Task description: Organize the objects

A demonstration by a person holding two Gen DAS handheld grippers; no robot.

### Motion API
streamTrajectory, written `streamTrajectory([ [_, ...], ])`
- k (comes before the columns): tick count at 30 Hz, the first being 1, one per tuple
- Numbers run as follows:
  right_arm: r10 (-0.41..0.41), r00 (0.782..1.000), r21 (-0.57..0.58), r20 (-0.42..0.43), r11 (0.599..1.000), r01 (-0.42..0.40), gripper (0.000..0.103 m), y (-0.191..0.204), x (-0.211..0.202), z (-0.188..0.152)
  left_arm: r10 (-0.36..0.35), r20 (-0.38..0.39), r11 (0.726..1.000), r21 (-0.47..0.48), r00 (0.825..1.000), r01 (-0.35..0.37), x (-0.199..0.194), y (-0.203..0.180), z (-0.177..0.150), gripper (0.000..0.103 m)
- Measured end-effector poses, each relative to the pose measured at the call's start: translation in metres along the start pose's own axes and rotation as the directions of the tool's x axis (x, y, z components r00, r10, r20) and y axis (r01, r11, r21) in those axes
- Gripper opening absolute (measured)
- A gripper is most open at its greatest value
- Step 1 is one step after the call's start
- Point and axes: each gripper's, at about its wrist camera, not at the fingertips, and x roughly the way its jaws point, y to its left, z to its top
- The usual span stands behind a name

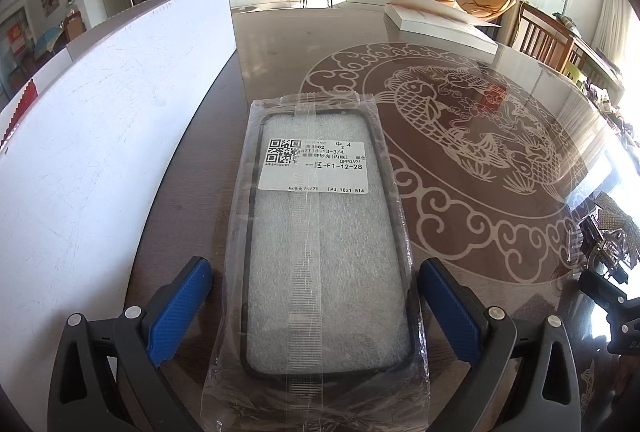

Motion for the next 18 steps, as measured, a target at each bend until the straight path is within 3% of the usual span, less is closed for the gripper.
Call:
streamTrajectory([
  [18,-0.006,1.000,0.005,-0.004,1.000,0.006,0.103,0.0008,0.0028,-0.0001,0.000,0.000,1.000,0.000,1.000,0.000,-0.0001,0.0001,-0.0001,0.103],
])
